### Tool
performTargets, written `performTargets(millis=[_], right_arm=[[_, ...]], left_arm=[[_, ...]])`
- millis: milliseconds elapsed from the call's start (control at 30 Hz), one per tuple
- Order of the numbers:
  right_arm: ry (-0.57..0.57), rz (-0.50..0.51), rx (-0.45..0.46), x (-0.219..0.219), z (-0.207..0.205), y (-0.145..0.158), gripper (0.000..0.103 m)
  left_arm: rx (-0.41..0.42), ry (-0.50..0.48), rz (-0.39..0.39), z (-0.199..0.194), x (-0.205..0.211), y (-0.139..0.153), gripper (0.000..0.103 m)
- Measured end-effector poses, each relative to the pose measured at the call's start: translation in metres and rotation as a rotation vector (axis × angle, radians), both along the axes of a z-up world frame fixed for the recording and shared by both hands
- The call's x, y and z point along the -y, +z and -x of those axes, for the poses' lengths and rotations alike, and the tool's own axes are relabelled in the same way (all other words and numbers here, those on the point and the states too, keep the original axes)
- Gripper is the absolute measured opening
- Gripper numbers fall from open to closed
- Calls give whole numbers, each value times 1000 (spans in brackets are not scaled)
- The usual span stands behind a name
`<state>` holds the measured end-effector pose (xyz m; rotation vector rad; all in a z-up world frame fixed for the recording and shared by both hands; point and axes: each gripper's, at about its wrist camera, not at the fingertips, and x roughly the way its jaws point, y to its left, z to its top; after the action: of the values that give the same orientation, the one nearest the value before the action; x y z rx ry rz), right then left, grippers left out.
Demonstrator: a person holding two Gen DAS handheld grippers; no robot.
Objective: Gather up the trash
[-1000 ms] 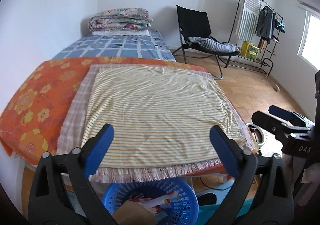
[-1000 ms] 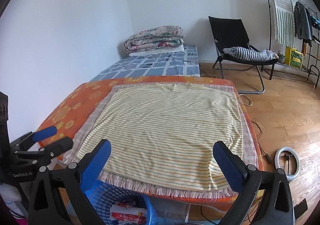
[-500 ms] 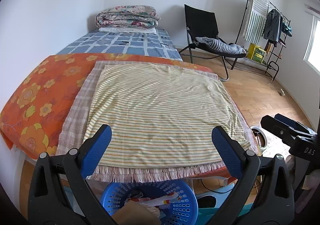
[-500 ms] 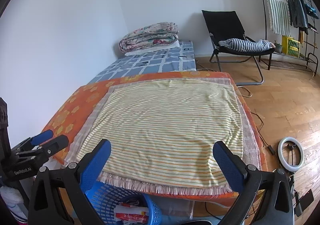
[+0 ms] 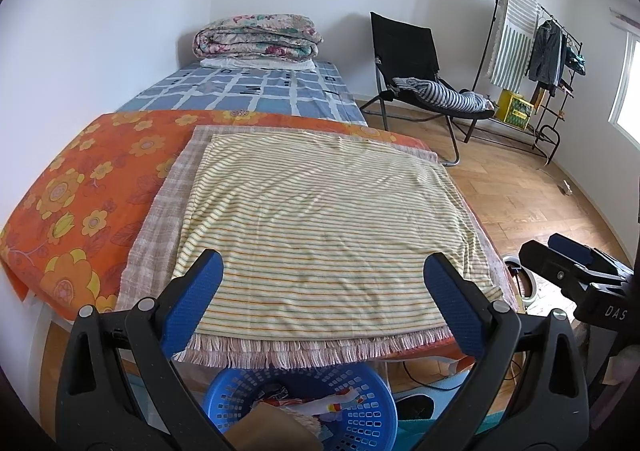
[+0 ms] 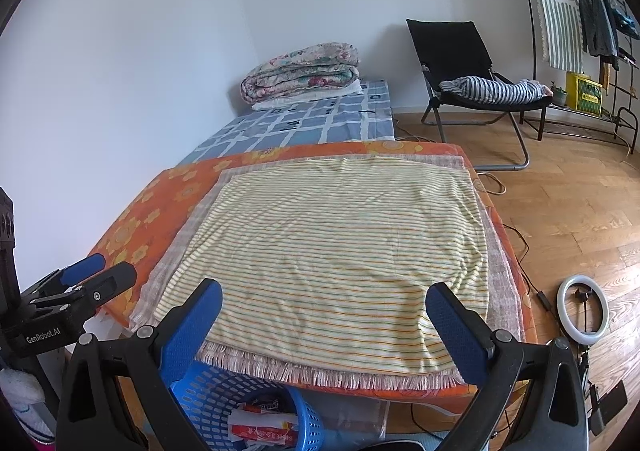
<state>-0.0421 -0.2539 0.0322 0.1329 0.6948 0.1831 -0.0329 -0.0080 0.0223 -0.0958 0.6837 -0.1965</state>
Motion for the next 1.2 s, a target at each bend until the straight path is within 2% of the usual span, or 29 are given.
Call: performTargets(millis=[1200], right_arm=[[14,-12,-37,0,-1,-8,103]], left_arm=[[9,-7,-28,1,4,2,102]])
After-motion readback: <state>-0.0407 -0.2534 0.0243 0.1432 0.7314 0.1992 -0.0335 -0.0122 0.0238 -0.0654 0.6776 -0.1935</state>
